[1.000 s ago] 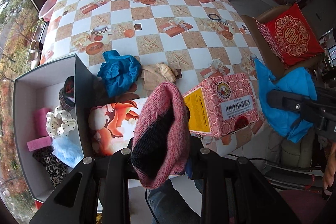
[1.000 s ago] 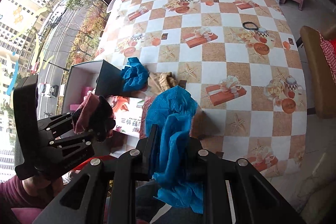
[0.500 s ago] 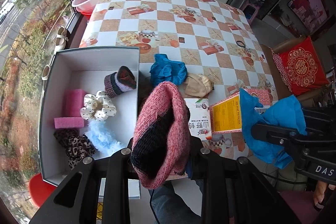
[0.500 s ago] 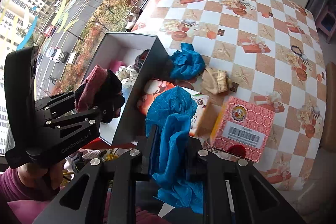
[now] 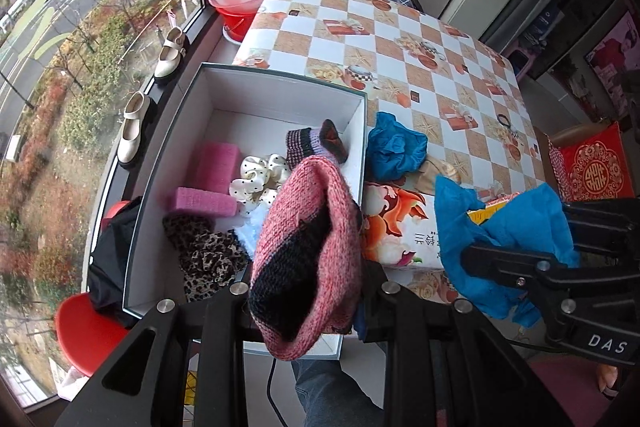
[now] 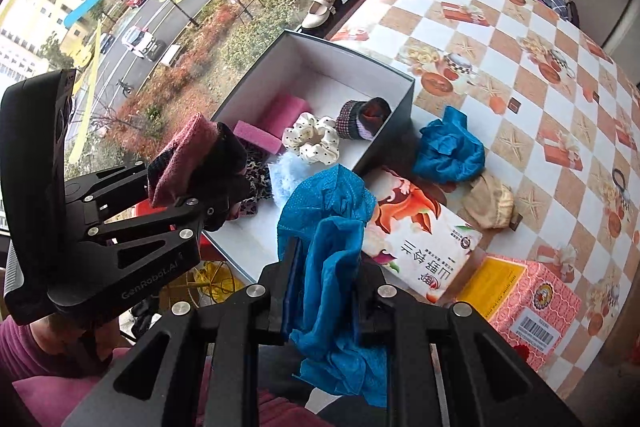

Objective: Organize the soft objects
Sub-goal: 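Carry the pink bootie and blue bag toward the white box with both tools, then hold the pink bootie and blue bag above the box with both tools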

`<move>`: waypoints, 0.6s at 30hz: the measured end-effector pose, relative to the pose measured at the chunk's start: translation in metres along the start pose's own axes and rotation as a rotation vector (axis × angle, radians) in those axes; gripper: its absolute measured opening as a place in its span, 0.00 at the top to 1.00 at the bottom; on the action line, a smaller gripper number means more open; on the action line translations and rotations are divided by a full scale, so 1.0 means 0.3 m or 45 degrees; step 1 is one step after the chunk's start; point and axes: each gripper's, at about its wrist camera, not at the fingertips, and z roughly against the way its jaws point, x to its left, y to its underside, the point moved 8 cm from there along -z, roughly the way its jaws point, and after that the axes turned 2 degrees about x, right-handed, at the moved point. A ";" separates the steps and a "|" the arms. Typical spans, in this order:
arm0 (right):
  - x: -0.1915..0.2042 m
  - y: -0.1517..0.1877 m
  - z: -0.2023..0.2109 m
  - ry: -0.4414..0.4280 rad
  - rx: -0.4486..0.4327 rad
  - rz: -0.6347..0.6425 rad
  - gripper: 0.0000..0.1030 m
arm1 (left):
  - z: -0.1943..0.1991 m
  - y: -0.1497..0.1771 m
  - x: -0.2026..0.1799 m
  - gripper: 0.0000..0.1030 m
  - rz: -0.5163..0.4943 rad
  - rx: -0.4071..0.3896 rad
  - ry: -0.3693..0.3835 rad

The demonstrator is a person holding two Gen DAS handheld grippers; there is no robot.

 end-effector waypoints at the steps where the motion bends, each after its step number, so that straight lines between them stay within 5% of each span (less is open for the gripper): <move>1: 0.015 -0.005 -0.006 -0.002 0.005 0.016 0.79 | 0.002 0.002 0.010 0.71 0.007 -0.002 -0.003; 18: 0.061 -0.051 -0.042 -0.004 0.039 0.081 0.79 | 0.005 -0.002 0.045 0.71 0.033 -0.008 -0.005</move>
